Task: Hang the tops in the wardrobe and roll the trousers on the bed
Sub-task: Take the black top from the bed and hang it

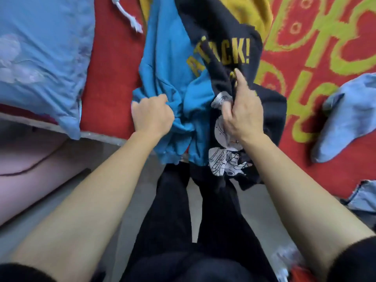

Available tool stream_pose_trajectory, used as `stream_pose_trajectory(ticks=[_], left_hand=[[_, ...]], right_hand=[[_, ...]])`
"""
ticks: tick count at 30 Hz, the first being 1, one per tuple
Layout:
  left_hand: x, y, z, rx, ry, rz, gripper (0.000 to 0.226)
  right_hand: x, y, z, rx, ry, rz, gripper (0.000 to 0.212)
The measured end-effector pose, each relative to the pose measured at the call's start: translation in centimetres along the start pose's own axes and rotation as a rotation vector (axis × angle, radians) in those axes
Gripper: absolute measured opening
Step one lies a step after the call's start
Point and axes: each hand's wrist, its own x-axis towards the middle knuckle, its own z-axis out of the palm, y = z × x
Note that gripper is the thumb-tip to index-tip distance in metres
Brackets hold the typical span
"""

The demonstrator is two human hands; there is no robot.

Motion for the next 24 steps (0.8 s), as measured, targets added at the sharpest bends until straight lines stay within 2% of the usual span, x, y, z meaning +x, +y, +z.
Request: stream_pose_trajectory(ticks=[1,3,4,5,6,7,9,10,11,12,14,16,18,21,24], left_hand=[[-0.8,-0.7,0.2,0.036,-0.144,-0.086,0.044],[-1.8,-1.9,0.4,0.051,-0.461,-0.263,0.054],[-2.1,-2.5,0.7,0.039,-0.53,-0.312,0.057],[-2.3,-2.9,0.8,0.025,-0.521,-0.329,0.056],[-2.4,-3.1,0.8,0.009,-0.423,-0.318,0.053],[-2.3,-3.3,0.7,-0.027,-0.26,-0.295,0.047],[-1.5,-3.0,-0.1,-0.192,0.073,-0.265,0.036],[-0.7,-2.9,-0.3,-0.282,0.167,-0.27,0.039],[0.3,-2.8,-0.5,-0.354,0.184,-0.293,0.047],[1.5,-2.6,-0.7,-0.418,0.14,-0.33,0.058],[3.6,-2.3,-0.9,-0.532,-0.038,-0.433,0.075],[4.6,-1.9,-1.0,-0.585,-0.113,-0.464,0.076],[4.0,-1.7,-1.7,-0.557,-0.096,-0.413,0.062],[1.2,-1.7,-2.8,-0.504,-0.072,-0.246,0.009],[-1.8,-2.7,-4.3,-0.51,0.023,-0.208,0.005]], right_hand=[[-0.8,-0.4,-0.7,0.008,-0.096,-0.048,0.061],[-2.0,-0.9,-1.4,-0.093,-0.353,-0.107,0.038],[-2.2,-1.2,-1.5,-0.176,-0.491,-0.105,0.03],[-2.1,-1.6,-1.5,-0.255,-0.573,-0.104,0.039],[-1.8,-2.0,-1.5,-0.294,-0.601,-0.106,0.052],[-1.3,-2.3,-1.3,-0.278,-0.543,-0.112,0.061],[0.2,-2.9,-1.1,-0.15,-0.247,-0.116,0.067],[1.0,-3.2,-0.9,-0.09,-0.089,-0.113,0.063],[1.9,-3.4,-0.7,-0.057,0.025,-0.106,0.057],[2.9,-3.5,-0.6,-0.07,0.062,-0.096,0.052],[4.4,-3.6,-0.3,-0.125,-0.079,-0.067,0.06],[5.3,-3.7,-0.3,-0.119,-0.289,-0.011,0.061],[5.2,-4.0,-0.7,-0.1,-0.434,0.049,0.05],[3.3,-4.8,-1.8,-0.154,-0.529,0.06,0.044],[0.6,-5.5,-3.2,-0.121,-0.589,0.07,0.037]])
